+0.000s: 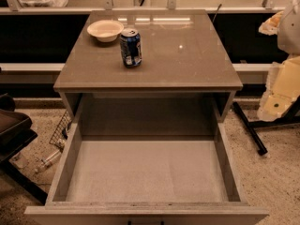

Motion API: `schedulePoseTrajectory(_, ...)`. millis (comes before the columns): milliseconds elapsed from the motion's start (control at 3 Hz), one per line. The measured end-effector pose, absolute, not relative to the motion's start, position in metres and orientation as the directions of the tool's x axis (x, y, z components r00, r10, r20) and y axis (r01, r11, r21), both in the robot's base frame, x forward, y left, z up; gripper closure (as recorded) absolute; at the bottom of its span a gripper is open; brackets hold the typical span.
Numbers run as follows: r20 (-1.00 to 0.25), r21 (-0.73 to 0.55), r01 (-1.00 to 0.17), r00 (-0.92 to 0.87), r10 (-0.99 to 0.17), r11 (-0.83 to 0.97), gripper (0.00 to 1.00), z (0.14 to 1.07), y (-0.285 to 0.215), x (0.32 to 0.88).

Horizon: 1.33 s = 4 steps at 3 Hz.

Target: Place pepsi can into top drawer

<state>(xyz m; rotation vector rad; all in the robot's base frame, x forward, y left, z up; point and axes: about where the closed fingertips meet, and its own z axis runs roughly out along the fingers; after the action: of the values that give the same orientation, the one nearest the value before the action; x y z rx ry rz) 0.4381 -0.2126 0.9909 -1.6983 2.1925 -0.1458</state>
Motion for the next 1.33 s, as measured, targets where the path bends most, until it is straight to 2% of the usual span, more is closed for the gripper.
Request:
schedulePoseTrajectory(333,-0.22,-0.3,-0.915,-0.21,-0.953,0.271,0.0,0.991,-0.212,0.438)
schedulePoseTrajectory(667,-0.309,-0.29,-0.921,-0.169,-0.936,0.262,0.0,0.991,-0.187,0.46)
schedulePoseTrajectory(1000,-0.507,-0.26,-0.923,-0.119,-0.854,0.283,0.0,0.986,-0.15,0.504)
schedulePoseTrajectory(1333,-0.711,-0.241,-0.929,-0.029,-0.703,0.281,0.0,0.989,-0.103,0.549)
